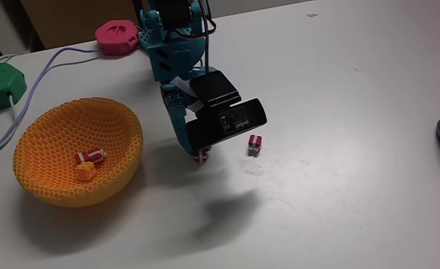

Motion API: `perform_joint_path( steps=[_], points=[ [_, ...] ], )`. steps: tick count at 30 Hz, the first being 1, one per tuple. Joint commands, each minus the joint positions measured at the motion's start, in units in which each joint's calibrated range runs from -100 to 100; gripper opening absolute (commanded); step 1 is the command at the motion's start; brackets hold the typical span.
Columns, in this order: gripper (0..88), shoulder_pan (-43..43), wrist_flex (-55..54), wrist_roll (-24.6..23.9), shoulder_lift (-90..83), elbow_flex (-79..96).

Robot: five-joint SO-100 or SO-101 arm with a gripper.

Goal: Place cube pieces into the yellow basket

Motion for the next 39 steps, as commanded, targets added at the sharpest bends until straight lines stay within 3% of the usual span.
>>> perform_joint_path(
  steps=[1,9,17,18,20,21,25,29,33,36,39],
  points=[
    [0.0,0.1,0.4,2.5,-1.0,-3.3],
    [0.0,3.5,10.9,10.8,-16.4,-14.7],
    [0.0,21.8,23.5,19.6,-29.2,-15.4],
    [2.2,24.1,24.3,21.1,-29.5,-14.6],
    [24.3,26.8,26.3,25.4,-29.5,-13.8],
    [31.2,27.5,26.7,27.5,-29.4,-13.7],
    [44.1,27.3,31.4,31.2,-29.0,-13.5],
    [43.7,21.9,33.2,28.1,-29.0,-15.4],
    [31.3,5.8,33.5,15.4,-27.1,-17.0],
    [28.9,-8.7,30.5,7.9,-24.1,-16.1],
    [27.7,-19.8,19.7,1.2,-21.0,-11.1]
  ],
)
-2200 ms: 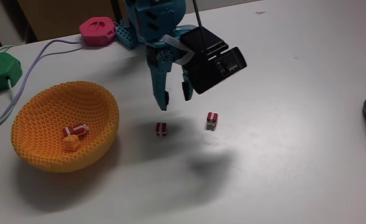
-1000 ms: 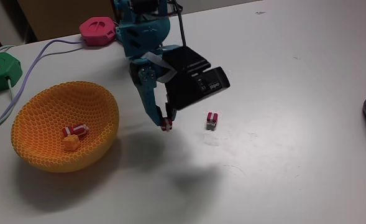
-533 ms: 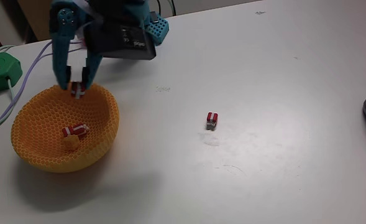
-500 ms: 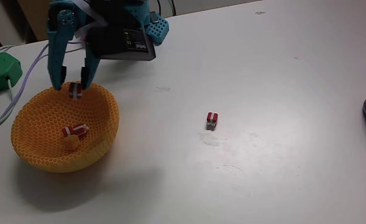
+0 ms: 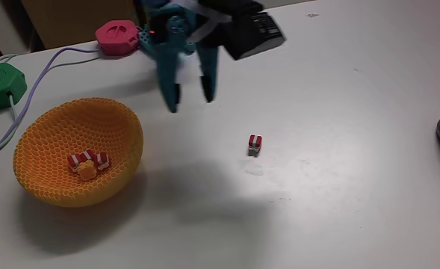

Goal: Place cube pieces into the yellow basket

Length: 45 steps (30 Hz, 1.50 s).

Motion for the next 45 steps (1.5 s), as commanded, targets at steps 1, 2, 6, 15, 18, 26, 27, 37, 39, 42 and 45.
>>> perform_joint_path(
  steps=[1,2,6,15,18,26,27,37,39,42,45],
  points=[
    [27.3,-12.6,-12.8,-7.8,2.2,3.8],
    [27.0,-14.2,-16.4,-9.2,3.2,5.7],
    [26.8,-17.1,-29.8,-12.4,6.5,14.0],
    [25.9,-15.1,-38.0,-11.8,13.1,16.0],
    [25.3,-14.7,-41.0,-11.2,15.9,16.2],
    [23.6,-12.6,-44.9,-10.2,19.3,17.9],
    [23.5,-12.5,-46.0,-10.2,19.7,18.3],
    [15.1,-12.2,-48.7,-9.9,23.2,17.7],
    [0.0,-11.7,-48.9,-10.5,23.3,17.7],
    [0.0,-10.8,-49.1,-9.1,23.0,17.1],
    [0.0,-8.6,-48.7,-5.6,19.7,16.2]
  ],
)
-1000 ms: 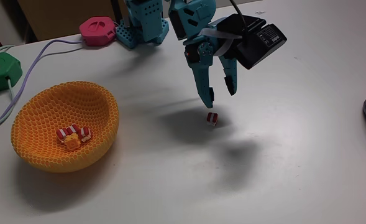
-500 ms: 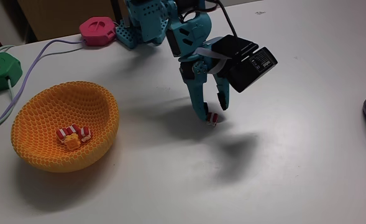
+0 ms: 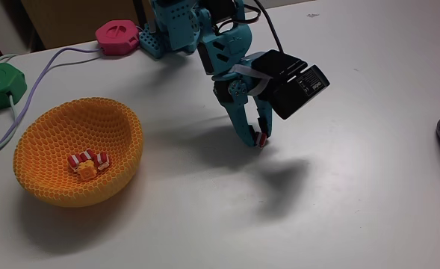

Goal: Place cube pieces into the yellow basket

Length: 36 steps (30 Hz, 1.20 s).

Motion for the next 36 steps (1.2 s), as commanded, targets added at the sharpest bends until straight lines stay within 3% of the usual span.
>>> perform_joint_path(
  steps=[1,8,14,16,17,25,27,28,30,36],
  points=[
    [0.0,3.1,0.8,4.7,-6.1,-3.1],
    [0.0,19.7,17.9,17.5,-29.6,-5.6],
    [0.6,38.7,27.6,23.9,-35.8,-7.7],
    [19.1,42.2,29.8,26.1,-35.4,-7.5],
    [24.1,43.6,31.0,27.4,-35.3,-7.0],
    [36.2,42.5,34.1,29.5,-35.4,-5.9],
    [33.6,41.0,35.9,28.6,-35.5,-7.0],
    [26.6,39.8,37.0,27.5,-35.5,-7.5],
    [0.0,37.5,39.1,28.8,-35.7,-8.3],
    [0.0,22.1,41.2,42.1,-40.5,-0.2]
  ],
)
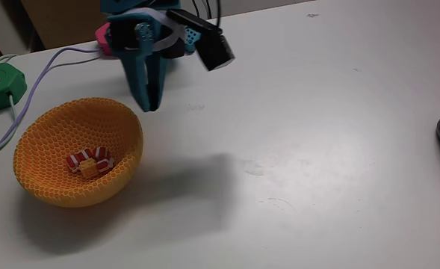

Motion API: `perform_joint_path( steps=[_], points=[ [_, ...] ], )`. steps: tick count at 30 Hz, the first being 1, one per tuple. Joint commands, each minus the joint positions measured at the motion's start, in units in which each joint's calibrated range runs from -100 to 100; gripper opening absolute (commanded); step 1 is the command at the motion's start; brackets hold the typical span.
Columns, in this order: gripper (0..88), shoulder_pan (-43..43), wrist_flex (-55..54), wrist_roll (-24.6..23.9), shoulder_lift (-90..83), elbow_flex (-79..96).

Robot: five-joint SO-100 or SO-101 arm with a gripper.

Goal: Place cube pieces into the yellow basket

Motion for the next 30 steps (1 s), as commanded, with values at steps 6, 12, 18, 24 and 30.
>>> perform_joint_path(
  steps=[6,12,18,24,30],
  points=[
    [0.0,-9.8,12.6,9.0,-24.7,19.7],
    [0.0,-9.5,12.5,7.5,-42.2,31.9],
    [0.0,-7.9,11.3,6.5,-53.7,41.2],
    [0.0,-6.0,13.6,7.9,-63.5,48.3],
    [0.0,-7.5,14.5,8.6,-65.3,50.4]
  ],
)
